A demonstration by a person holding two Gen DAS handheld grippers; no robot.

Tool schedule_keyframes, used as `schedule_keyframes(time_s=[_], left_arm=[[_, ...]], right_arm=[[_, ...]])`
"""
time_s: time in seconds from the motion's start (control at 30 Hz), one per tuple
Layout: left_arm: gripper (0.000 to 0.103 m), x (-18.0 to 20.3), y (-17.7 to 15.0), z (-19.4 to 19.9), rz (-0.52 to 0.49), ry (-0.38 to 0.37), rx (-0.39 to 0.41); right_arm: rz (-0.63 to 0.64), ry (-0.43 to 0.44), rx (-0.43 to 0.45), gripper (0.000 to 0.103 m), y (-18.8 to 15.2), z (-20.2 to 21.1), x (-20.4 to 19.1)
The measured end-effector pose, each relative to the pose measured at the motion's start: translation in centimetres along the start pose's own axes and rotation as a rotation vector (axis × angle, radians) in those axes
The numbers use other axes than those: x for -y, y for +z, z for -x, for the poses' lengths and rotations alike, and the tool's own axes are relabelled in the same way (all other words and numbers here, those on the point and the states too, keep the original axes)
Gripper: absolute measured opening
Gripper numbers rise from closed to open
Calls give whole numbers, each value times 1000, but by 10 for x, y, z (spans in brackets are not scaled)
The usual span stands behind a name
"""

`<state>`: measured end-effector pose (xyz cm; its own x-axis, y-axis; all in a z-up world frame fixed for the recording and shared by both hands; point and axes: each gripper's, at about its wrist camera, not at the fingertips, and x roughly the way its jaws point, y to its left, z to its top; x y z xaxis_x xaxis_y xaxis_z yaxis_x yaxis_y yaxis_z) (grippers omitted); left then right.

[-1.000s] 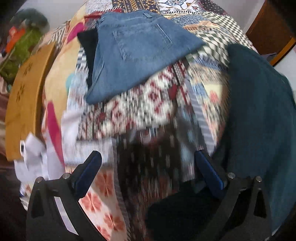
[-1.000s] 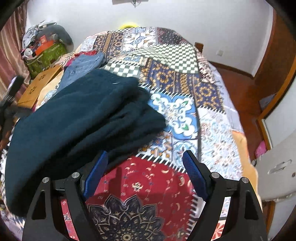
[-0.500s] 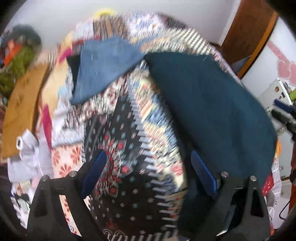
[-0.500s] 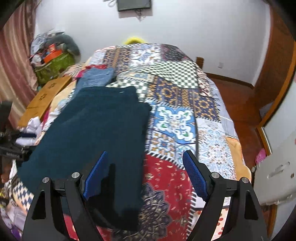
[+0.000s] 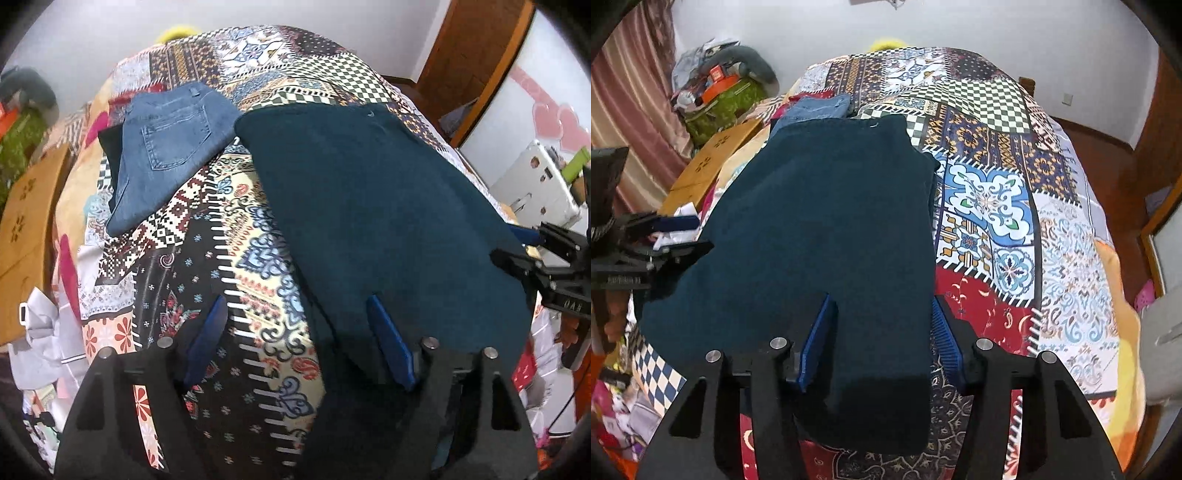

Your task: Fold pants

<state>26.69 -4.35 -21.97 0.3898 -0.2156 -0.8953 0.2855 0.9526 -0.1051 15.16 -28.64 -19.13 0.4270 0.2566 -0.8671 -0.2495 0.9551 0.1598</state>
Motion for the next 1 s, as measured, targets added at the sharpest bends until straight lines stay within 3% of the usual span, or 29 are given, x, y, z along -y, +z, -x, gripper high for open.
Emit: schedule_keyframes(time_s=[0.23, 0.4, 0.7, 0.83, 0.9, 1.0], left_arm=[[79, -16, 38, 1, -3, 54, 52], [79, -22, 78, -21, -1, 33, 50], [73, -15, 128, -67, -8, -38, 19], [70, -14, 138, -82, -33, -40, 12], [68, -17, 140, -90, -28, -34, 3], [66, -24, 141, -95, -8, -34, 9]], right_arm=[[28, -11, 65, 50, 32, 8, 12], [9, -10, 86, 50, 70, -9, 29], [37, 56, 37, 50, 124, -66, 30], [19, 141, -24, 50, 138, -97, 38], [6, 173, -41, 31, 141, -106, 43], [-9, 191, -18, 21, 139, -109, 51]])
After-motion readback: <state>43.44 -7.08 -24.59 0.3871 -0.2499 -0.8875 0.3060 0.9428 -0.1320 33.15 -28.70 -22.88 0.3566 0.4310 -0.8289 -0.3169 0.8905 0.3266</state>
